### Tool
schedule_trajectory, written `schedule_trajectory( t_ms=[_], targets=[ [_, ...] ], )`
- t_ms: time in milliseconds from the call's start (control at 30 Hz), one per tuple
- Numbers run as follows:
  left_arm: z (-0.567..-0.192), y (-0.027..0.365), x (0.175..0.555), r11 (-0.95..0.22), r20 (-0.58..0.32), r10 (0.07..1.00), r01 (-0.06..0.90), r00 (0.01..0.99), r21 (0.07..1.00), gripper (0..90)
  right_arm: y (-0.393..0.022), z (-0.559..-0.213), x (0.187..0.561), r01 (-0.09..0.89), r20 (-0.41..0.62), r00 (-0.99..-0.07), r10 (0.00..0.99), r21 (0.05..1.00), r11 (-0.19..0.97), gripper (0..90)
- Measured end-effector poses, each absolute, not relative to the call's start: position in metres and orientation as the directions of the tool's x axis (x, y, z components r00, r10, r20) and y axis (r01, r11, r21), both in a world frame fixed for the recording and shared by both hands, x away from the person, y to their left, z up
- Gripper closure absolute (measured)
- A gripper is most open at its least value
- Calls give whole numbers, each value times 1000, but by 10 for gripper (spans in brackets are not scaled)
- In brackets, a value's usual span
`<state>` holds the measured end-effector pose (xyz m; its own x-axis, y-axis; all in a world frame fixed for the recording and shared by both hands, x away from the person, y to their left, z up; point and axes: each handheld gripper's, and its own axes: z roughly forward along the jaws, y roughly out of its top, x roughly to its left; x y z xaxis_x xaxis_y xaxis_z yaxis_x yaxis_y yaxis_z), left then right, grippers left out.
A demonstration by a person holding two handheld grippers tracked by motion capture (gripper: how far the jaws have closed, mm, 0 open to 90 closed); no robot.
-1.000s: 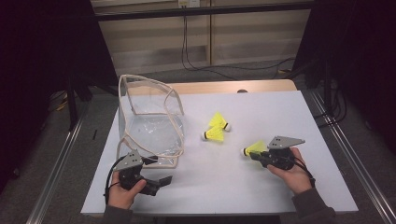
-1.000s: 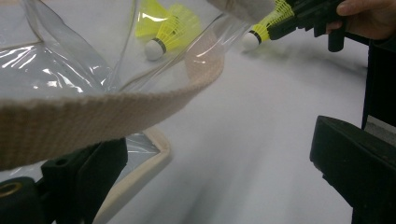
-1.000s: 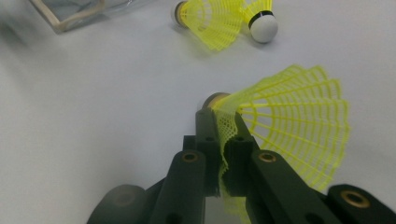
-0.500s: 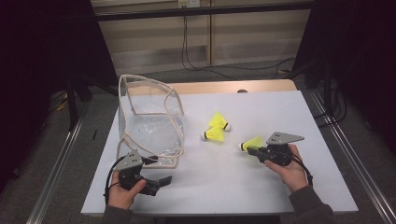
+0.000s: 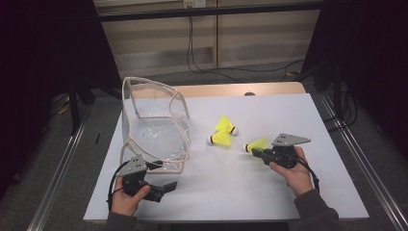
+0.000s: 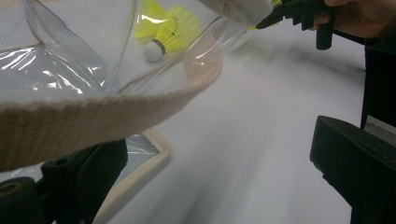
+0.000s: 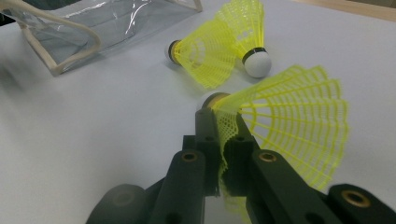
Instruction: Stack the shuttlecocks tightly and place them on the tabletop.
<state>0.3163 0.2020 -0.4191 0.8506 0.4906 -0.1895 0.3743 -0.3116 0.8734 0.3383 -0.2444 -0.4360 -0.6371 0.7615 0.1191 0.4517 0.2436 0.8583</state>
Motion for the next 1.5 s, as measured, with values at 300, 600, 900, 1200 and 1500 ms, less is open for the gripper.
schedule_trajectory(
  t_ms=[300,600,900,1200,1500],
  targets=[
    [-419,202,316,-312,-189,490,374,851,873,41,-241,-435,342,450,121,-636,762,860,239,870],
    [-419,202,316,-311,-190,490,375,850,873,41,-234,-433,348,453,128,-634,763,861,232,870],
    [-419,202,316,-311,-190,490,374,851,874,41,-228,-432,353,456,131,-633,763,859,231,869],
    [-419,202,316,-307,-193,490,375,850,875,41,-227,-435,358,470,137,-623,770,853,229,870],
    [-419,202,316,-309,-191,489,374,851,875,41,-220,-433,365,466,129,-623,771,853,235,870]
  ],
)
